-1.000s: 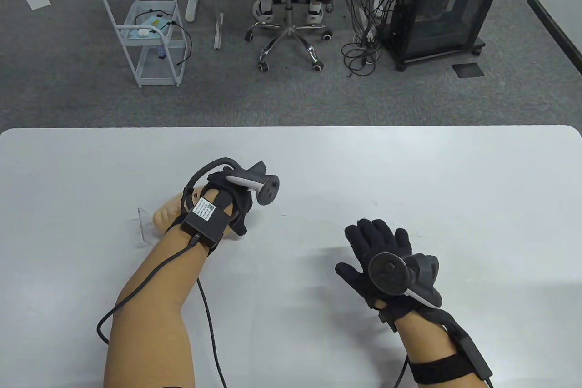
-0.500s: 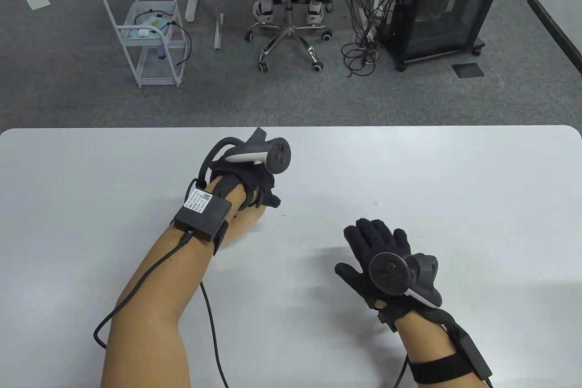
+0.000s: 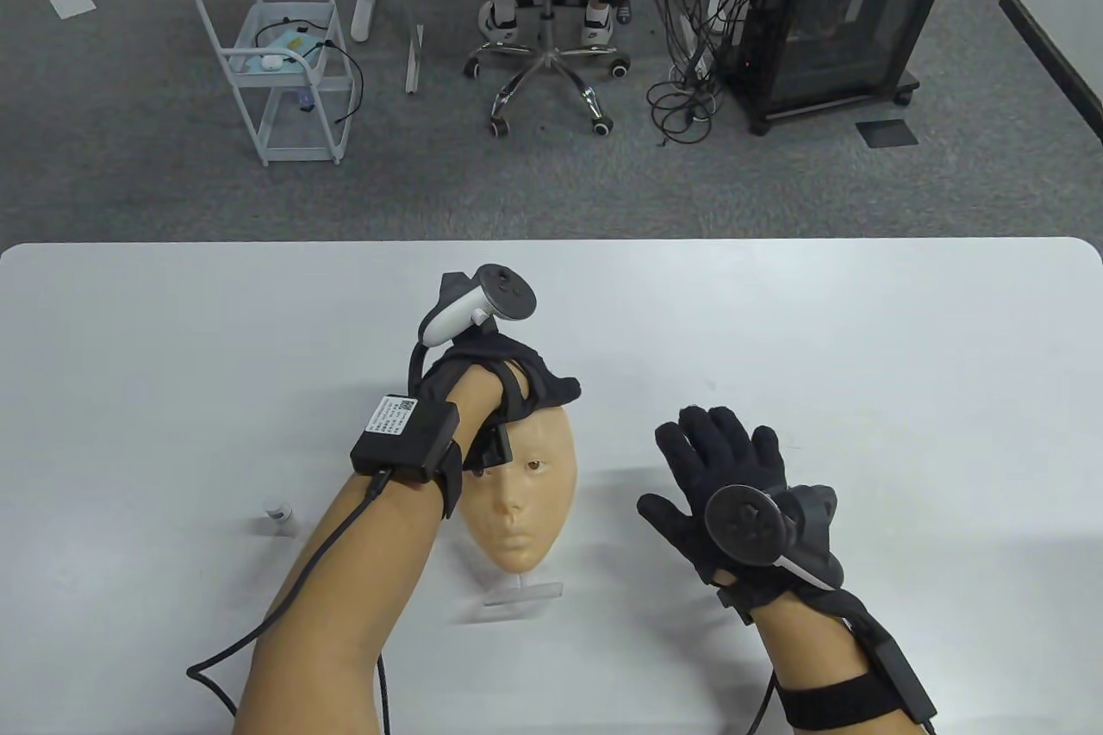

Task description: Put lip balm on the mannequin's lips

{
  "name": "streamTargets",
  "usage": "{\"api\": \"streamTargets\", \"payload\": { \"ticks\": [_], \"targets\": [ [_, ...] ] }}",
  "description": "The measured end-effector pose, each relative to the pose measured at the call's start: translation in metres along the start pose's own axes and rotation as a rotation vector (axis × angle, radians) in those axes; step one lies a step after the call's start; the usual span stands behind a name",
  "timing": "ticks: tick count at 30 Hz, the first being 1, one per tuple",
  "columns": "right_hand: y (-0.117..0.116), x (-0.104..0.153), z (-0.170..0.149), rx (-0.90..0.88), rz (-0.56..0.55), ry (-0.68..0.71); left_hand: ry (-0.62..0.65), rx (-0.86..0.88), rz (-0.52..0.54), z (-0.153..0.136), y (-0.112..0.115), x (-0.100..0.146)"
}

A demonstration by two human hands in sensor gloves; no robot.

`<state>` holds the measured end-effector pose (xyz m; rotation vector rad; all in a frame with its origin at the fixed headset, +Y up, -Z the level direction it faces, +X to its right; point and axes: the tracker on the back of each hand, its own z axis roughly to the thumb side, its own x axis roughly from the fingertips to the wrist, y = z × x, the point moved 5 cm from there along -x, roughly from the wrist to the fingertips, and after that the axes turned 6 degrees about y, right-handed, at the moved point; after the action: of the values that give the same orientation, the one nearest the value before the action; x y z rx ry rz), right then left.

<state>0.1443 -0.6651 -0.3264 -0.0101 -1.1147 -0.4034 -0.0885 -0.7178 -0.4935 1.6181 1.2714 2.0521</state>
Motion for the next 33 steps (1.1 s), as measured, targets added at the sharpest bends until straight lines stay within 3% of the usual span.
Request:
{"api": "streamTargets", "payload": {
  "ticks": [4,11,17,24,33],
  "targets": [
    [-0.001,0.000,0.000,0.001,0.000,0.003,-0.042,-0.057,-0.025,0.002,0.018,-0.013],
    [0.000,0.001,0.000,-0.004,-0.011,0.005,-0.004,-0.129,0.116,0.016,0.019,-0.030],
    [0.001,0.001,-0.002,-0.008,-0.008,0.001,-0.011,-0.144,0.112,0.011,0.026,-0.042],
    [0.002,0.002,-0.008,-0.005,-0.012,-0.013,0.031,-0.144,0.142,0.013,0.025,-0.045],
    [-0.003,0.001,-0.005,0.000,0.003,-0.006,-0.019,-0.202,0.161,0.009,0.026,-0.047]
  ]
}}
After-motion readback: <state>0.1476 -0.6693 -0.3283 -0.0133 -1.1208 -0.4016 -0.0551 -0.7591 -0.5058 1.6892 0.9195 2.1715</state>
